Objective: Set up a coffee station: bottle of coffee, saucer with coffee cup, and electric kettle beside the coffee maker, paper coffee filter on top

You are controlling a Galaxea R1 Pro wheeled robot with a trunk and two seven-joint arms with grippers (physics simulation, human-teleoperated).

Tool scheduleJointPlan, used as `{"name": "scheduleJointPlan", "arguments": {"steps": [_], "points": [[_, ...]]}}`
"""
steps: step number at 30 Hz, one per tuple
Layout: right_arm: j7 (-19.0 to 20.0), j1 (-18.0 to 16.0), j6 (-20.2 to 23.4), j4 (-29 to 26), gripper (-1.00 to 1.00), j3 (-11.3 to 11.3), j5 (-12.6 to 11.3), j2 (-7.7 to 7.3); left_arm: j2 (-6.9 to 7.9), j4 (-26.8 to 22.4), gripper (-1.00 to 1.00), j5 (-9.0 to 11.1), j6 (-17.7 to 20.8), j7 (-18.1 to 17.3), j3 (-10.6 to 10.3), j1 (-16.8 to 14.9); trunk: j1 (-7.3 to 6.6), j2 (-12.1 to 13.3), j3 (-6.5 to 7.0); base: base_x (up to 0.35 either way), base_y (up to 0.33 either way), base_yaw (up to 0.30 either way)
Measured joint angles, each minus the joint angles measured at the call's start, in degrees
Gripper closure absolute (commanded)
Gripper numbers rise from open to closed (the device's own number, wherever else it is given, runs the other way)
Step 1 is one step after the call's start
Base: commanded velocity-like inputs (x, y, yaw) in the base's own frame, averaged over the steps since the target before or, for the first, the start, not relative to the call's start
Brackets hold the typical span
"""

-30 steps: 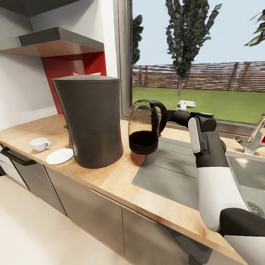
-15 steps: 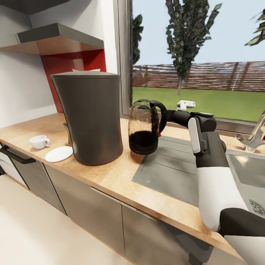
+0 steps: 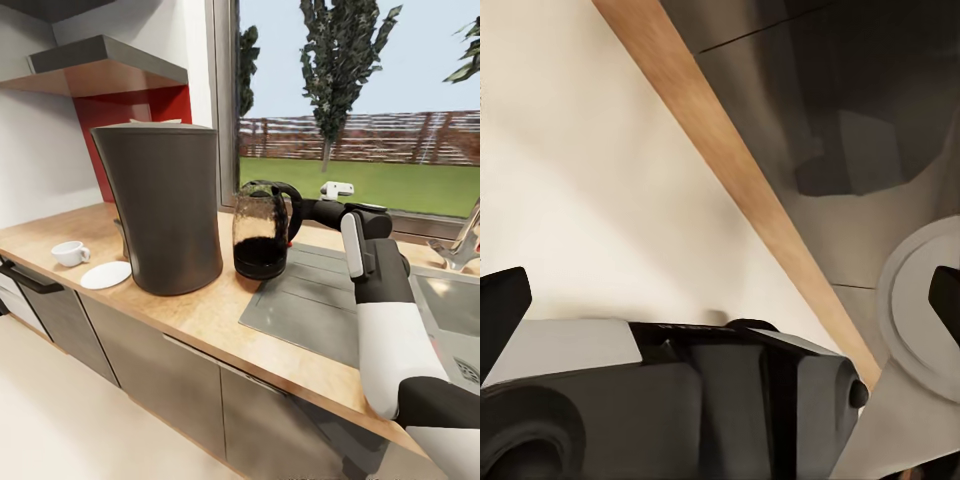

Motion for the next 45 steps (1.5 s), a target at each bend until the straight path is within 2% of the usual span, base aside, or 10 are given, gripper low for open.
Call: {"name": "scheduleJointPlan", "arguments": {"steps": [13, 15, 20, 23, 38, 39, 40, 45], "points": [[0.00, 0.00, -0.16, 1.83, 1.00, 0.02, 0.02, 0.00, -0.01, 0.00, -1.00, 0.00, 0.00, 0.00, 0.00, 0.00, 1.54, -2.81, -1.26, 0.000, 0.000, 0.000], [-0.02, -0.04, -0.13, 1.49, 1.00, -0.08, 0.06, -0.01, -0.01, 0.00, -1.00, 0.00, 0.00, 0.01, 0.00, 0.01, 1.97, -3.62, -1.60, 0.000, 0.000, 0.000], [-0.03, -0.04, -0.14, 1.49, 1.00, -0.09, 0.04, -0.01, -0.01, 0.00, -1.00, 0.00, 0.00, 0.01, 0.02, 0.01, 1.97, -3.63, -1.60, 0.000, 0.000, 0.000], [-0.04, -0.04, -0.14, 0.45, 1.00, -0.08, -0.16, 0.00, -0.01, 0.00, -1.00, 0.00, 0.00, 0.01, 0.00, 0.01, 2.63, -4.82, -2.14, 0.000, 0.000, 0.000], [-0.04, -0.03, -0.15, 0.44, 1.00, -0.09, -0.16, 0.00, 0.05, 0.00, -1.00, 0.00, 0.00, 0.01, 0.02, 0.01, 2.63, -4.84, -2.14, 0.000, 0.000, 0.000], [-0.04, -0.03, -0.14, 0.44, -1.00, -0.09, -0.16, 0.00, 0.03, 0.00, -1.00, 0.00, 0.00, 0.01, 0.01, 0.01, 2.63, -4.84, -2.14, 0.000, 0.000, 0.000], [-0.03, -0.01, -0.17, 1.84, -1.00, -0.03, -0.14, 0.00, 0.03, 0.00, -1.00, 0.00, 0.00, 0.00, 0.02, 0.00, 2.64, -4.83, -2.16, 0.000, 0.000, 0.000], [-0.06, -0.01, -0.24, 1.92, -1.00, -0.10, -0.23, 0.00, 0.05, 0.00, -1.00, 0.00, 0.00, 0.00, 0.01, 0.00, 2.64, -4.83, -2.16, 0.000, 0.000, 0.000]]}}
